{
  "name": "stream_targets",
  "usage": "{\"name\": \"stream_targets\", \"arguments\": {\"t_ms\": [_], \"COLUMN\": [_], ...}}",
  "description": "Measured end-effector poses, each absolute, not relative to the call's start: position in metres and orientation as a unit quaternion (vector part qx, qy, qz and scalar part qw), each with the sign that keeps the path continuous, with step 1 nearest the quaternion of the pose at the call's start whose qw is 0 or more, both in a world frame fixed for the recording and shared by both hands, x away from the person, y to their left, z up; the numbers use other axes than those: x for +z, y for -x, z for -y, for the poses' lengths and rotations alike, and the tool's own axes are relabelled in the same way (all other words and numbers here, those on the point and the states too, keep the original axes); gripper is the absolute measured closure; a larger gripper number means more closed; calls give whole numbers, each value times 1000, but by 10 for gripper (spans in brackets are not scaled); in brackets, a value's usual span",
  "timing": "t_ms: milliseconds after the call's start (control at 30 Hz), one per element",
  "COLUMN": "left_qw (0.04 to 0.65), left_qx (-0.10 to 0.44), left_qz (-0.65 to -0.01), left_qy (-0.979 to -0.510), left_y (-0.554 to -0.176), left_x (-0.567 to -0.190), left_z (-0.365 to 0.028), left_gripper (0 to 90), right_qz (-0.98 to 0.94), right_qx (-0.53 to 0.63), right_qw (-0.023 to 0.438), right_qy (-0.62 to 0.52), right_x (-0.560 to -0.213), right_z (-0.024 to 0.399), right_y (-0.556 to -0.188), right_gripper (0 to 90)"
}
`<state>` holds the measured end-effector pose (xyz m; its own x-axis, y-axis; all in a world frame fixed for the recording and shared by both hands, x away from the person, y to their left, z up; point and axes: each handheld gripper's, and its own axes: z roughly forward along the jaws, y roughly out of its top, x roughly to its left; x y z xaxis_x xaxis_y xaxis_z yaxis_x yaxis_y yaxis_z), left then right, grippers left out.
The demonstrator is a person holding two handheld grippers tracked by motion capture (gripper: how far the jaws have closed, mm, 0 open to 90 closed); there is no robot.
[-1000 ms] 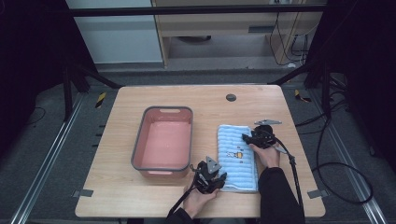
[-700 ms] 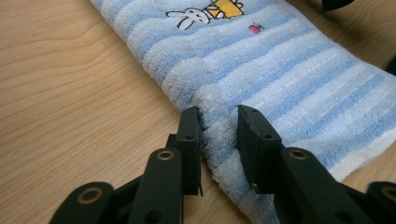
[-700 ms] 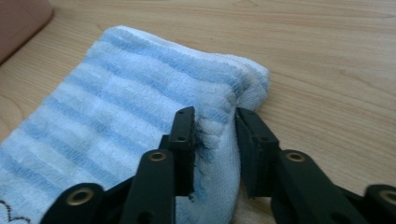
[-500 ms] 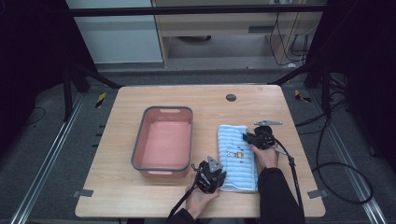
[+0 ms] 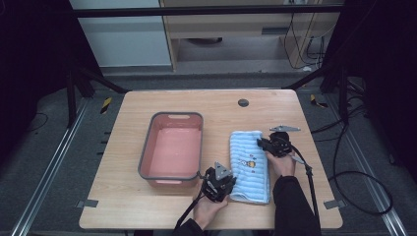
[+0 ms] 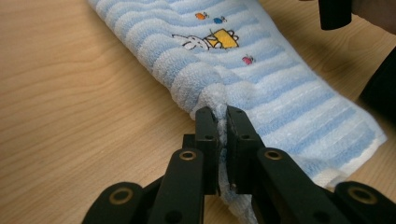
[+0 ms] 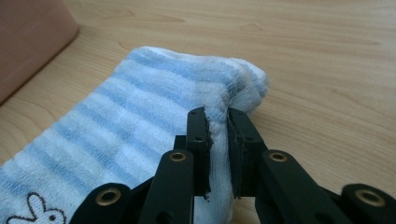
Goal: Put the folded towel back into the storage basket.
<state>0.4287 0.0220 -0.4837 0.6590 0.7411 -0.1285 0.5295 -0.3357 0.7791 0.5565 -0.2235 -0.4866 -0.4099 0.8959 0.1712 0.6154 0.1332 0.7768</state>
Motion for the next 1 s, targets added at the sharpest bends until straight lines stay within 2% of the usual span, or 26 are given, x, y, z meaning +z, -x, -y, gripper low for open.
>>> {"name": "stream_targets", "arguments": {"t_ms": [533, 1000], "left_qw": [445, 459], "left_qx": [134, 145], "left_qz": [-376, -367], "left_qy": [-802, -796], "left_y": [-420, -416], "left_x": [-450, -425], "left_z": [-29, -44], "left_gripper": [845, 845], "right_qz": [-723, -712], "right_qx": [439, 457], "right_qw": [217, 235], "right_qy": [-488, -479], "right_x": [-445, -415], "right_z": [219, 208], "right_y": [-542, -534], "right_gripper": [804, 805]}}
